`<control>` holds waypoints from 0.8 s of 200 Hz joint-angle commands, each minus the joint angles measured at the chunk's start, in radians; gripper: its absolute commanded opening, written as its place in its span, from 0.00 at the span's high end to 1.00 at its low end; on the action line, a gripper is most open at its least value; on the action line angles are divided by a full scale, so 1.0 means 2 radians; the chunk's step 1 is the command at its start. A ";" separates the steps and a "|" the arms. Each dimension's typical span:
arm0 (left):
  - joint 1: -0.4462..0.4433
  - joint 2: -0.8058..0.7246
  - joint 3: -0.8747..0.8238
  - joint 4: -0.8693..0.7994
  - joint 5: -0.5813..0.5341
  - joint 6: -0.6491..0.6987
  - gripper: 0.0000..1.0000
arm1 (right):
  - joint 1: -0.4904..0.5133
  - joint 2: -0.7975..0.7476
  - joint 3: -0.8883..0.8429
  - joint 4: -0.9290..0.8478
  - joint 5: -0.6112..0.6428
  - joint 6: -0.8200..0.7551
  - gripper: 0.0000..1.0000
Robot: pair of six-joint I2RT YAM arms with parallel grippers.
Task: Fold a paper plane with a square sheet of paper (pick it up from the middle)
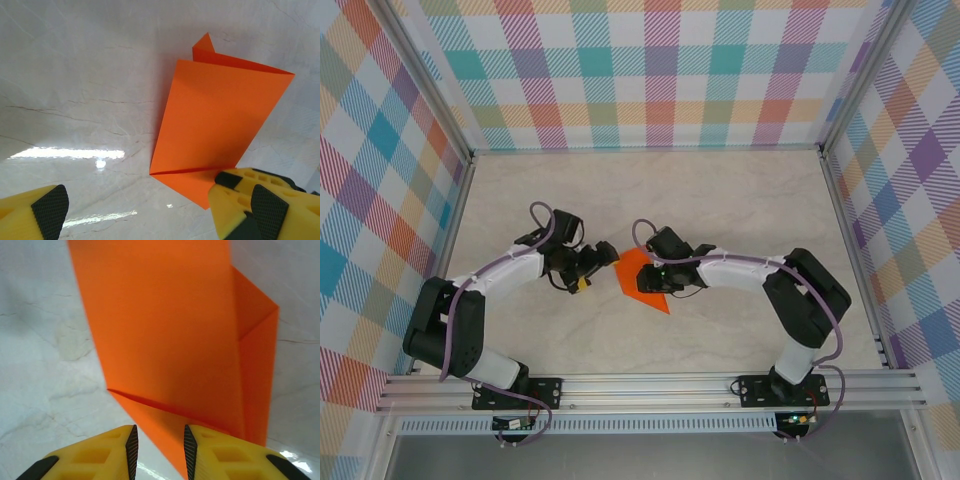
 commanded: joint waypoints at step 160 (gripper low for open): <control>-0.067 0.080 -0.020 0.116 0.070 -0.058 0.42 | -0.100 0.004 -0.137 0.211 -0.167 0.120 0.68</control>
